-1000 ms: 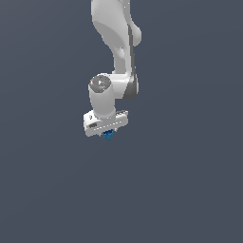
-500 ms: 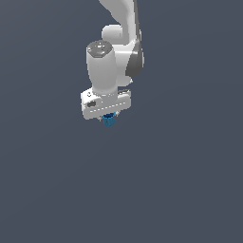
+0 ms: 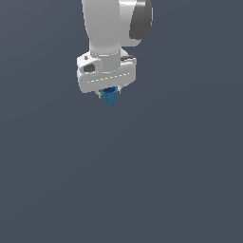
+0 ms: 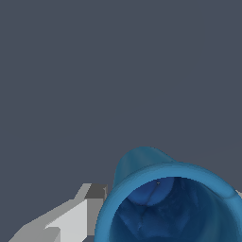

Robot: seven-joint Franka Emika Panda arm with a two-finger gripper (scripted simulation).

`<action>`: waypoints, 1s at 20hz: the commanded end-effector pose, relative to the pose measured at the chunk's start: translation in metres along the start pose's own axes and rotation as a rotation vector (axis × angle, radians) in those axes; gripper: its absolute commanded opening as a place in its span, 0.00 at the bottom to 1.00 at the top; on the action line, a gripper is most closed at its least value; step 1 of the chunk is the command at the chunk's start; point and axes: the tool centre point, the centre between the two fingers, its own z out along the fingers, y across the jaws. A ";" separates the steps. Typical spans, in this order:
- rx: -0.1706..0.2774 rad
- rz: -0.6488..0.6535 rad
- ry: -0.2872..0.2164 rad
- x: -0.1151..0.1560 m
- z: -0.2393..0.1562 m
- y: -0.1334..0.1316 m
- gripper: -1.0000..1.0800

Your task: Pick up the object and move it to a goal position.

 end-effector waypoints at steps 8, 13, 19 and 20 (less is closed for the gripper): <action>0.000 0.000 0.000 -0.014 -0.101 -0.016 0.00; 0.000 0.000 0.000 -0.019 -0.141 -0.021 0.00; 0.000 0.000 0.000 -0.021 -0.171 -0.025 0.00; 0.000 0.000 0.000 -0.022 -0.174 -0.025 0.00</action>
